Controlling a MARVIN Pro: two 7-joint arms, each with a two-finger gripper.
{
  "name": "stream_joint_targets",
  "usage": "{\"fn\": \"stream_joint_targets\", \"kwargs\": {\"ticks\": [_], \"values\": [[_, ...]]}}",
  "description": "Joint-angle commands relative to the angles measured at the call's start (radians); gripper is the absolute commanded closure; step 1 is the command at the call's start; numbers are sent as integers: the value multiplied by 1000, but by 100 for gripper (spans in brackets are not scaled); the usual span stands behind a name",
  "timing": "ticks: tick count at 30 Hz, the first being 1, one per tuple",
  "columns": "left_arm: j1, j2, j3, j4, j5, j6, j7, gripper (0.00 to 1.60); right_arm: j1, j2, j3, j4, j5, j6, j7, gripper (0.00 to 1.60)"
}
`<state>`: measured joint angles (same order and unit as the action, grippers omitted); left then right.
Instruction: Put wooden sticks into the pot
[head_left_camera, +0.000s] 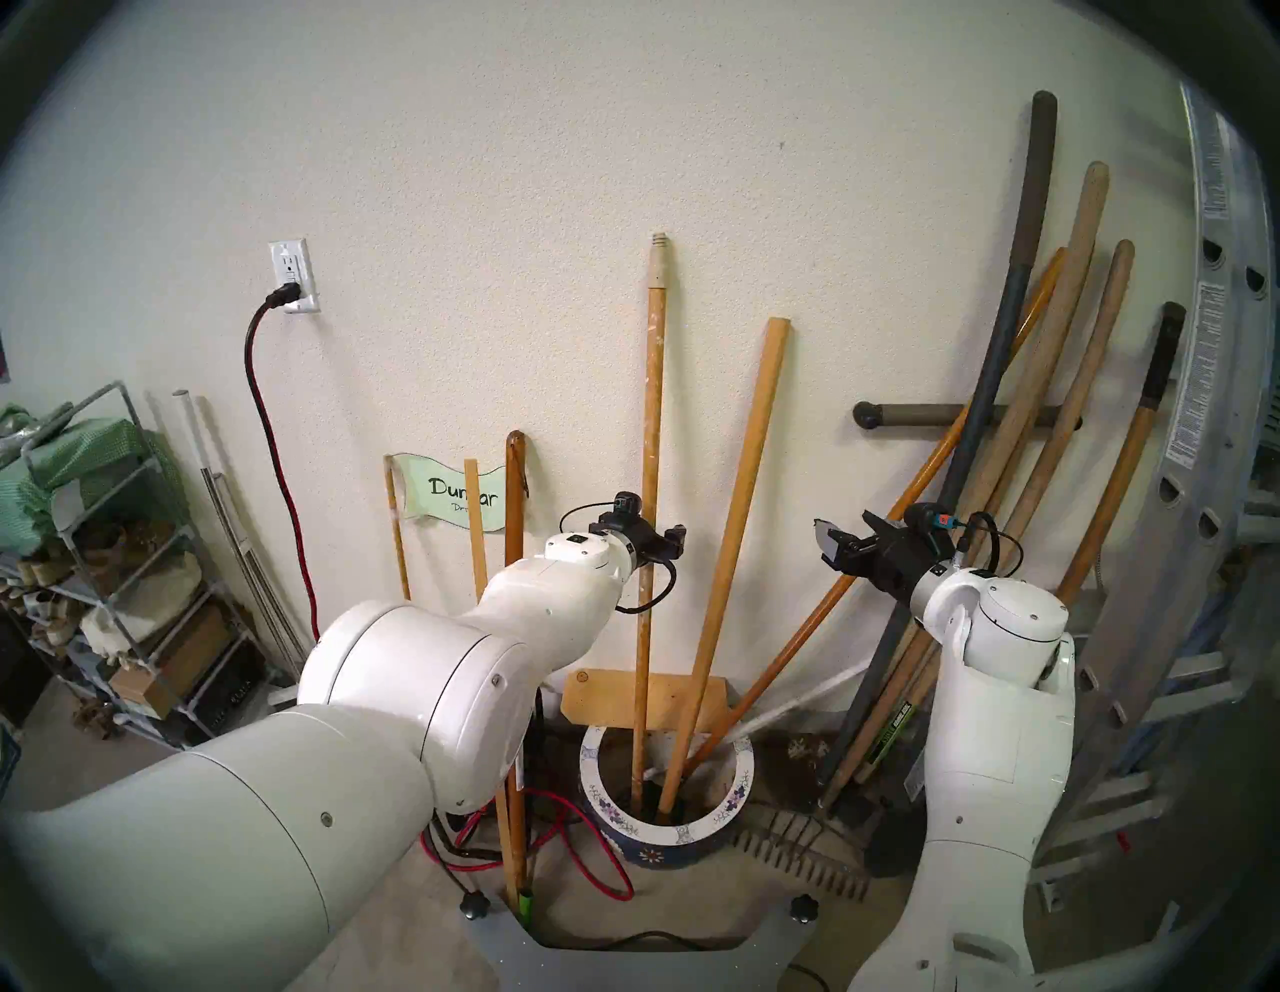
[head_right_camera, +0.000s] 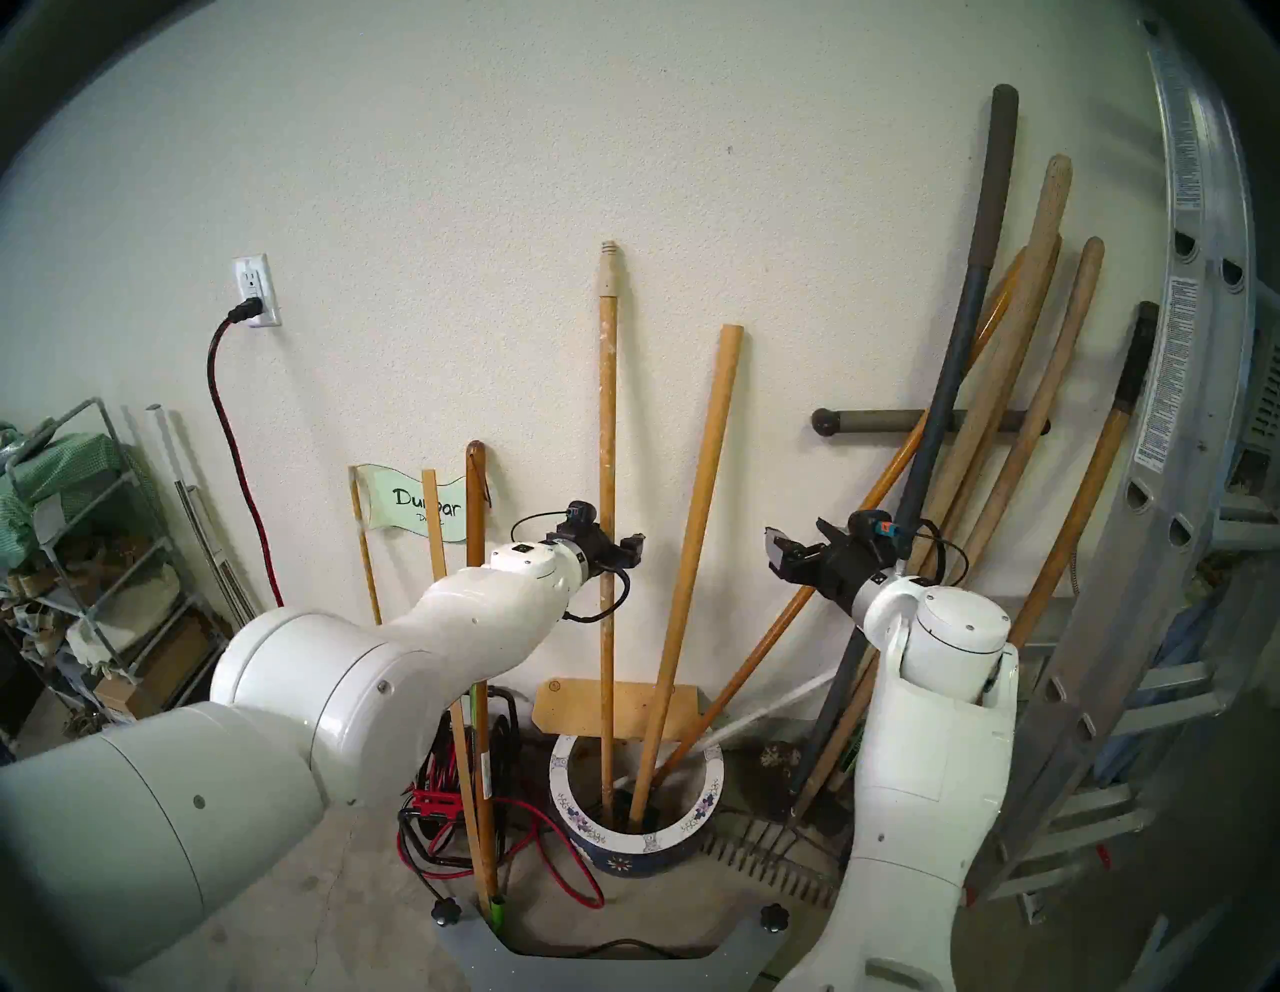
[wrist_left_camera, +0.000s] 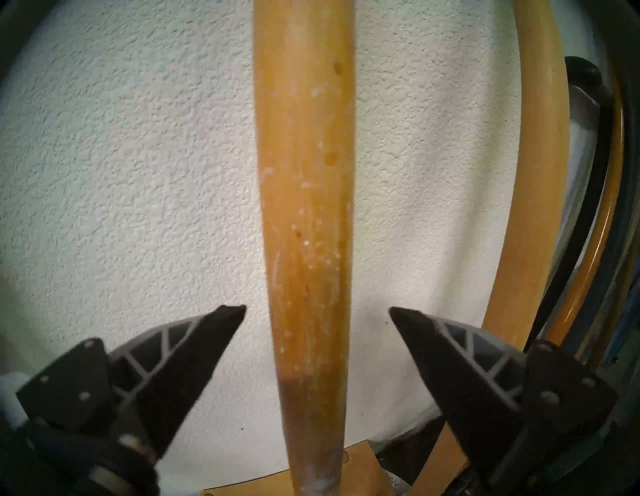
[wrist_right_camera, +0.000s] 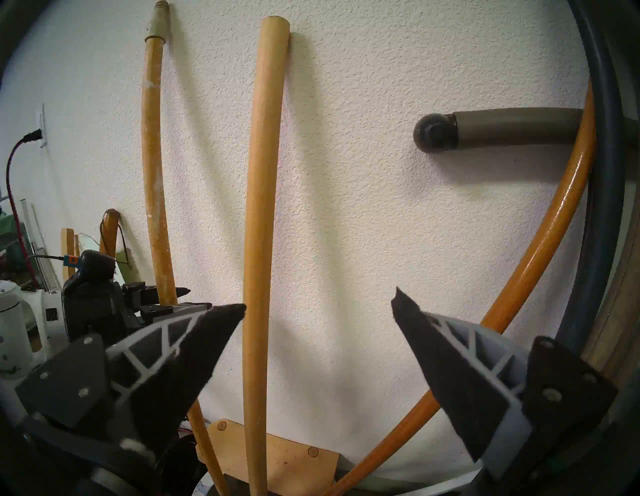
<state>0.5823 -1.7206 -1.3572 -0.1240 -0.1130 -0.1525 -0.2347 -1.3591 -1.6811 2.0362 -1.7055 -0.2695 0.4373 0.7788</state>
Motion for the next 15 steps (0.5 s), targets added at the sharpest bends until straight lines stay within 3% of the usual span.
{"fn": "stream_joint_targets", "kwargs": {"ticks": [1,15], "values": [[-10,-3,-4,-9,-3,-19,12,0,0,1,-1,-5,-1,0,1,0],[48,3,-15,-52,-11,-117,-17,0,0,1,-1,-5,-1,0,1,0]]}}
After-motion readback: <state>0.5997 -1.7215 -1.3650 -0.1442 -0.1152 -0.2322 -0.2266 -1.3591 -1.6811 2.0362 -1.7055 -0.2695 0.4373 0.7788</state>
